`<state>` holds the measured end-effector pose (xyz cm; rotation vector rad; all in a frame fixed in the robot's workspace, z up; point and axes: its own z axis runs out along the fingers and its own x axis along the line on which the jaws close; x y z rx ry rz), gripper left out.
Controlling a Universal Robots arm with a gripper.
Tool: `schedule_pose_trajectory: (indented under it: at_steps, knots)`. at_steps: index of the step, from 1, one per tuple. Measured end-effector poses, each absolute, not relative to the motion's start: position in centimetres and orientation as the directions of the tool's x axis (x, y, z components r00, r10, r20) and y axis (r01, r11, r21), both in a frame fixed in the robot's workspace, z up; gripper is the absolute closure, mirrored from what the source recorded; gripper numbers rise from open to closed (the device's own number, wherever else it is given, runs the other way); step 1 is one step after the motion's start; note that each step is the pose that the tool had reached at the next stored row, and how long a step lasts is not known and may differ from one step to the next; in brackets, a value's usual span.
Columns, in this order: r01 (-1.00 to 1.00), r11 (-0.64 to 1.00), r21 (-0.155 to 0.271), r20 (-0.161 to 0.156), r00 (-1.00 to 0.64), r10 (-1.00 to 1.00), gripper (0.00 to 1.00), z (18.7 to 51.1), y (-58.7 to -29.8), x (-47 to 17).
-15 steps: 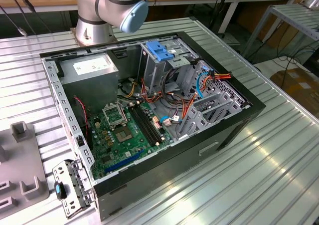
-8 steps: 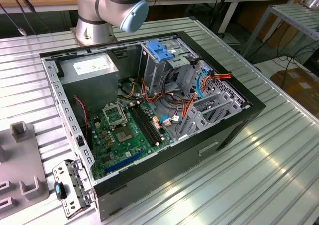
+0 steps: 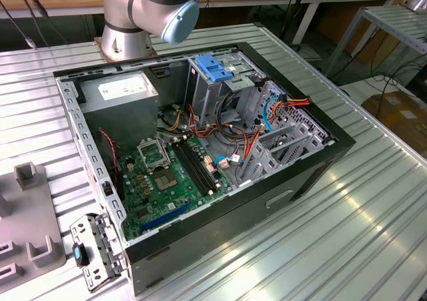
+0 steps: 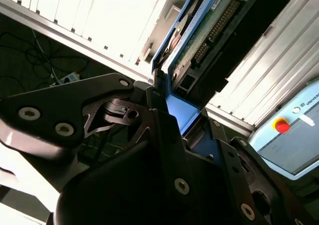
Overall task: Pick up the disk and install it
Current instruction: 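Pick up the disk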
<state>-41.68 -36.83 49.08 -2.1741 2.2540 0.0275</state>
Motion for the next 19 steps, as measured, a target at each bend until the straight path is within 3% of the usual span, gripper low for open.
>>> schedule_pose_trajectory:
  at_steps: [19]
  knots:
    - [-0.999,0.036,0.006,-0.019,-0.036,-0.999,0.63,49.1,-36.8,-39.5]
